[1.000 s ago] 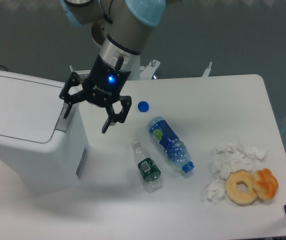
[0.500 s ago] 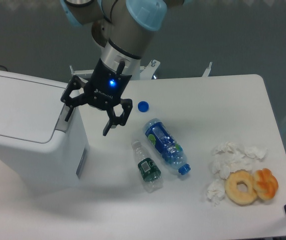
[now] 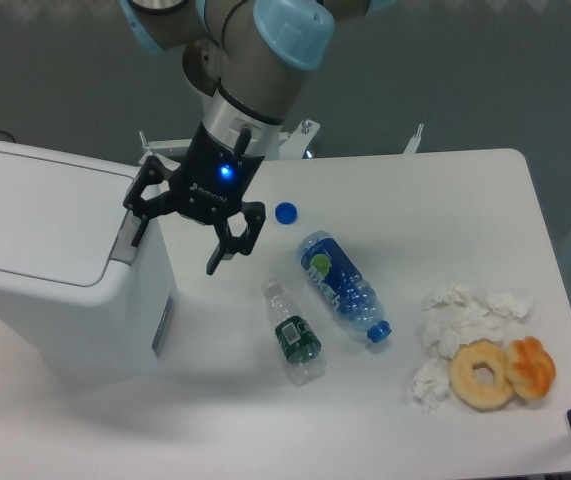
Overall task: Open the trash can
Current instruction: 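Lower the gripper finger against the lid's front edge, then push the lid edge upward with the gripper to flip it open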
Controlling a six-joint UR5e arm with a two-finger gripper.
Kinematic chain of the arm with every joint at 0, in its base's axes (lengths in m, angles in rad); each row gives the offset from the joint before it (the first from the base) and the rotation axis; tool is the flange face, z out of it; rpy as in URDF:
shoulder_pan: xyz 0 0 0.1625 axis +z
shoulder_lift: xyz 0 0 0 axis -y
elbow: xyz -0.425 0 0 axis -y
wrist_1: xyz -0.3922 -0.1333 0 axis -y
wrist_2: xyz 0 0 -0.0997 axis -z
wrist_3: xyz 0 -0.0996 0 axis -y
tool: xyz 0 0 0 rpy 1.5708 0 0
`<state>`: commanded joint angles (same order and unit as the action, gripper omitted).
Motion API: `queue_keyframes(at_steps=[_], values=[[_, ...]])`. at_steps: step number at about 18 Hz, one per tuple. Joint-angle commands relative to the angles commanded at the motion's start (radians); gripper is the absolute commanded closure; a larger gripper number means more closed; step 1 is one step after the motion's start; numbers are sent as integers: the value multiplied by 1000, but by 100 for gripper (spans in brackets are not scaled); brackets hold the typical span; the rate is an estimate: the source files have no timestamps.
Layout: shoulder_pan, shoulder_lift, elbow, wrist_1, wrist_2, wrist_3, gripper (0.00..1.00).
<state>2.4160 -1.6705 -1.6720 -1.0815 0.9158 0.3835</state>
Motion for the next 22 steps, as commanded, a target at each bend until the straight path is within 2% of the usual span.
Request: queue_keyframes(at_steps=[22], values=[[0,-15,-6,12,0,0,0]])
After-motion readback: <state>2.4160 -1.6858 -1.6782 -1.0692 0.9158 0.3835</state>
